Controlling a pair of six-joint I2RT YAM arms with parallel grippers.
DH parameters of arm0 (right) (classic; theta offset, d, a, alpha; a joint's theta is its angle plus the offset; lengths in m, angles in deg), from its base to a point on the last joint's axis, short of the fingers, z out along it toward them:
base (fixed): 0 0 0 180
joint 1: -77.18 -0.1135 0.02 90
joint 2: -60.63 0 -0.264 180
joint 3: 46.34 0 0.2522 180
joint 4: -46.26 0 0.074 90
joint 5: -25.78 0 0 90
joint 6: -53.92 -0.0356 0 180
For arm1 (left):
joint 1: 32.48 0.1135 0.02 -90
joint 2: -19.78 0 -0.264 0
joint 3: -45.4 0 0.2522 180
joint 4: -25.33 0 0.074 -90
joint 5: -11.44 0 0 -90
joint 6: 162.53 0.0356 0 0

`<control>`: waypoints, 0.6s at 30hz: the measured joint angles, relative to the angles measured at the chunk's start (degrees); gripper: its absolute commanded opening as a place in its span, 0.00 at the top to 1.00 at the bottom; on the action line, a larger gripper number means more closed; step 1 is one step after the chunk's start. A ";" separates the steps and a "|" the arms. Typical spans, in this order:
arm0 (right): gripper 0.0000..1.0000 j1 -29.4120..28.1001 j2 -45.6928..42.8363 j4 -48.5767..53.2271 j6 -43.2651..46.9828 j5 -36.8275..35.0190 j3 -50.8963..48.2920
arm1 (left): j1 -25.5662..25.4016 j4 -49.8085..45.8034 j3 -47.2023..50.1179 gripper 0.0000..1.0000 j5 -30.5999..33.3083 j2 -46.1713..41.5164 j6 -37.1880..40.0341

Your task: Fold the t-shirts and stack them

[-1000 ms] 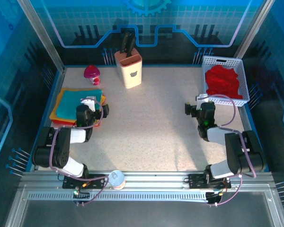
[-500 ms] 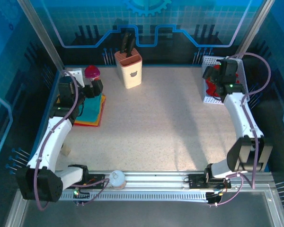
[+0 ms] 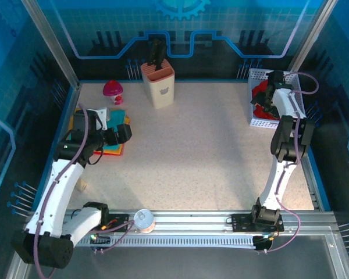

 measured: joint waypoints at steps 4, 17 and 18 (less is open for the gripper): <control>0.09 0.44 4.96 2.47 0.00 0.24 6.10 | -0.20 -2.01 0.74 0.08 -1.05 -0.42 -0.79; 0.85 3.02 12.22 5.16 0.35 3.80 9.62 | -0.28 -2.82 2.95 0.07 -1.90 -0.61 -2.27; 0.91 3.28 12.17 5.03 0.61 4.28 9.57 | -0.28 -2.82 2.95 0.07 -1.90 -0.61 -2.32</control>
